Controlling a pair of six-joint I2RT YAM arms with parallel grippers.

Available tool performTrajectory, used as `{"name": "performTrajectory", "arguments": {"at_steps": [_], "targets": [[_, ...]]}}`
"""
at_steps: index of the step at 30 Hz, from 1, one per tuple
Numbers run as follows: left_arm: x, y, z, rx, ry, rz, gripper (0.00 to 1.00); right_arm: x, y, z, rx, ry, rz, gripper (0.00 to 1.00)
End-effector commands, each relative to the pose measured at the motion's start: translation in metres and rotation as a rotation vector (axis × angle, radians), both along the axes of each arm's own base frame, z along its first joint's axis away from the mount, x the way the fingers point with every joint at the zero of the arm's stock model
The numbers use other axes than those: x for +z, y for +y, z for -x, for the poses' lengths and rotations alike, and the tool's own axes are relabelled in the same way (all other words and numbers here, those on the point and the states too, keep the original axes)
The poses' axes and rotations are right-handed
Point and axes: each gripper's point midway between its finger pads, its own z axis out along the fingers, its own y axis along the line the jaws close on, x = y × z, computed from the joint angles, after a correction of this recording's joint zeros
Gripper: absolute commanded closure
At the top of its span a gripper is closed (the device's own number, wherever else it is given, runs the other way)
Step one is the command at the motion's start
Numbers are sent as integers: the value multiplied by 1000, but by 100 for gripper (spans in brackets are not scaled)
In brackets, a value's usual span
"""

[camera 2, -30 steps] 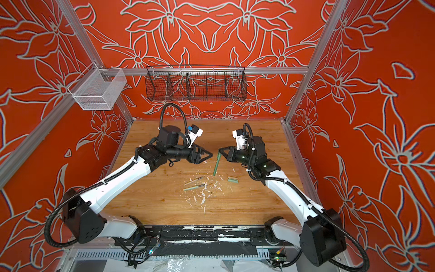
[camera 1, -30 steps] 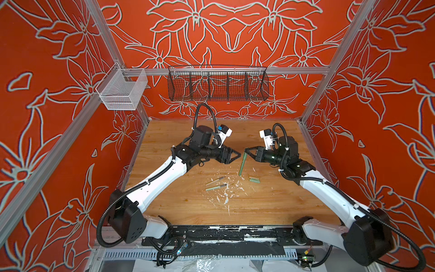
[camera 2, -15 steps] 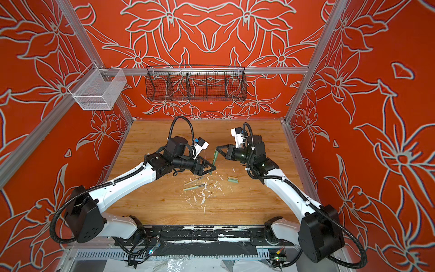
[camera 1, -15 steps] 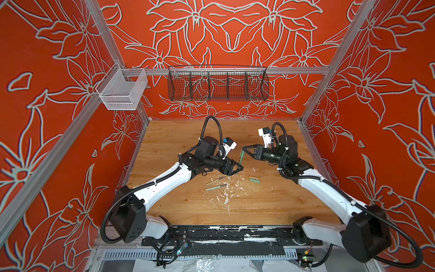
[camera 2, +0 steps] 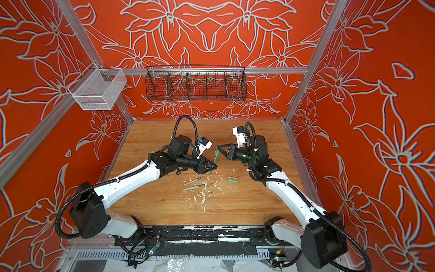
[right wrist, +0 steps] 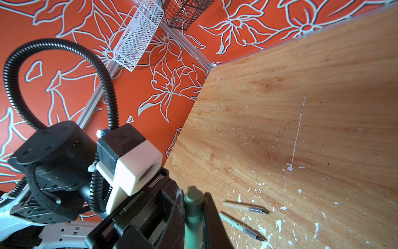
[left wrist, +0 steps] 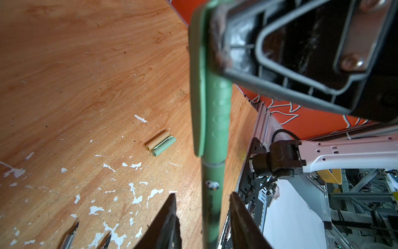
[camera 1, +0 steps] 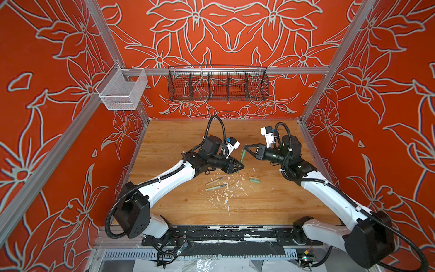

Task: Insert the pens into the pen caps

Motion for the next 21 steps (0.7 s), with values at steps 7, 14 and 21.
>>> {"name": "performTrajectory", "arguments": {"at_steps": [7, 14, 21], "targets": [[-2, -4, -2, -1, 20, -27, 73, 12, -11, 3, -45, -74, 28, 100], [1, -11, -9, 4, 31, -23, 87, 13, -13, 3, -56, -89, 43, 100], [8, -10, -25, 72, 19, -45, 100, 10, -10, 8, -17, -102, 63, 100]]}}
